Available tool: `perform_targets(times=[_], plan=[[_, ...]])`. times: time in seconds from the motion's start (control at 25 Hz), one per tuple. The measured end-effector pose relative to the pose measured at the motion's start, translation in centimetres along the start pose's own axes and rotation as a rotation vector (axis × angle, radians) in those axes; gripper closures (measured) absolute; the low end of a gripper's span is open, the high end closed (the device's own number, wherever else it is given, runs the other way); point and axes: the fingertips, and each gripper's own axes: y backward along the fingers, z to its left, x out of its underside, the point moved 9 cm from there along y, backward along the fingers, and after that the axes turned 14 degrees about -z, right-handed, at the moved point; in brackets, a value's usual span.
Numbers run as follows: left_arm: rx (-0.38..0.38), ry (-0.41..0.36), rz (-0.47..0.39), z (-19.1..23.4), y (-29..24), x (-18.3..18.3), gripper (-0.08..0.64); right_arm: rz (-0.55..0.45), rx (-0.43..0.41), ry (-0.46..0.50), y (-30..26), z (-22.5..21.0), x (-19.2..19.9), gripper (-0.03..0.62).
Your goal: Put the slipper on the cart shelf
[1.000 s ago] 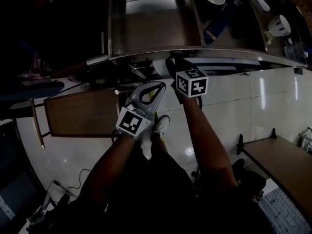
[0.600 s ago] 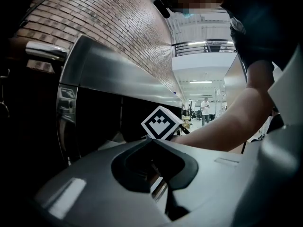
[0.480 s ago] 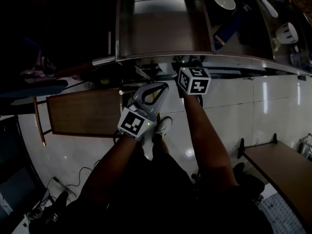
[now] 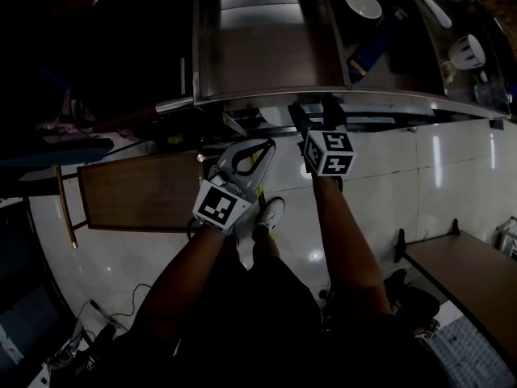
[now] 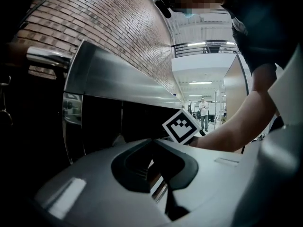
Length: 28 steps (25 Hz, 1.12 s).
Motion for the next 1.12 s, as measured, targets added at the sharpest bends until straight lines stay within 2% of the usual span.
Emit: perform_targets(times=[0.12, 0.32, 0.44, 0.68, 1.12], plan=[[0.010, -0.008, -0.007, -0.4, 0.5, -0.6, 0.555, -0.044, -0.024, 0.038, 3.4, 1.3, -0.5, 0.267], [0.032, -0.004, -0.018, -1.5, 2.6, -2.2, 0.555, -0.139, -0.145, 0.109, 9.4, 5.7, -2.5, 0.294], [0.050, -0.011, -0.024, -2.1, 4.6, -3.7, 0.555, -0.192, -0.194, 0.118, 12.3, 8.6, -4.2, 0.418], [0.065, -0.011, -0.065, -2.9, 11.8, -7.6, 0.555, -0.227, -0.308, 0.134, 16.8, 17.8, -6.7, 0.591], [0.050, 0.010, -0.110, -0.5, 30.4, -13.8, 0.555, -0.242, -0.507, 0.132, 19.9, 38.2, -9.2, 0.592]])
